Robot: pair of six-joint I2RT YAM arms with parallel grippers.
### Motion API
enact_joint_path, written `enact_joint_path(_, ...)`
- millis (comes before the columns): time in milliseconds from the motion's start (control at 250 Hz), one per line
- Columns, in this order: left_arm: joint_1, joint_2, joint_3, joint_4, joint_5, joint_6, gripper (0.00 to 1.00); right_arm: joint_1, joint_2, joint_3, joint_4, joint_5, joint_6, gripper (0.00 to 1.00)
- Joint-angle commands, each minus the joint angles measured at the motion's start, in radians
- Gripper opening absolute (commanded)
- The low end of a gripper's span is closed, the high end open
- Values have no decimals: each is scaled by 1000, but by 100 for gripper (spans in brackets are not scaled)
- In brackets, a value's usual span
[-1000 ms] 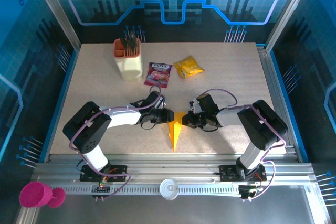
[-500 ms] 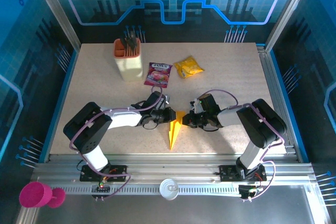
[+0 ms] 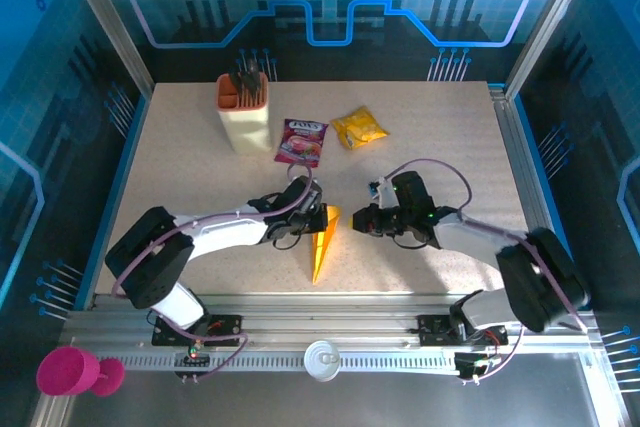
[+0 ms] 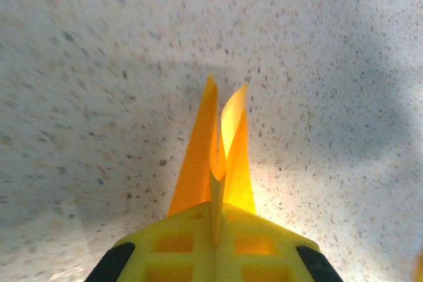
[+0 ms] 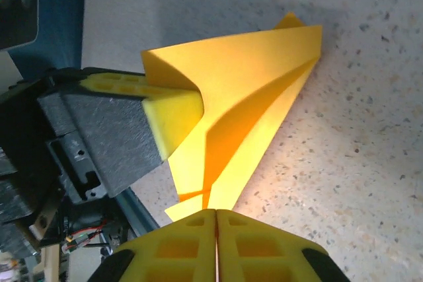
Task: Fold a paper plane with a square sheet of paper (pick it up from the middle)
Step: Turn over the paper plane at the bottom-center of the table.
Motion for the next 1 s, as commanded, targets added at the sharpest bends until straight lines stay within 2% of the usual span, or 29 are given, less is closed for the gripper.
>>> enact_joint_path(0, -36, -17, 96, -232, -258, 100, 0, 0, -81, -33, -156, 53, -51, 10)
enact_joint_path(236, -73, 50, 153, -324, -402, 130, 0, 13, -180, -98, -191, 103, -40, 12)
enact_joint_path(575, -99, 142, 175, -313, -417, 137, 0, 23, -173, -135, -171, 111, -36, 12)
enact_joint_path(835, -106, 143, 159, -301, -414, 133, 27, 27, -148, -129, -164, 114, -42, 11)
enact_joint_path(903, -105, 129, 146, -285, -410, 133, 30, 29, -143, -127, -160, 113, -41, 11)
enact_joint_path(999, -105, 112, 123, -266, -405, 128, 30, 31, -140, -124, -160, 114, -43, 11)
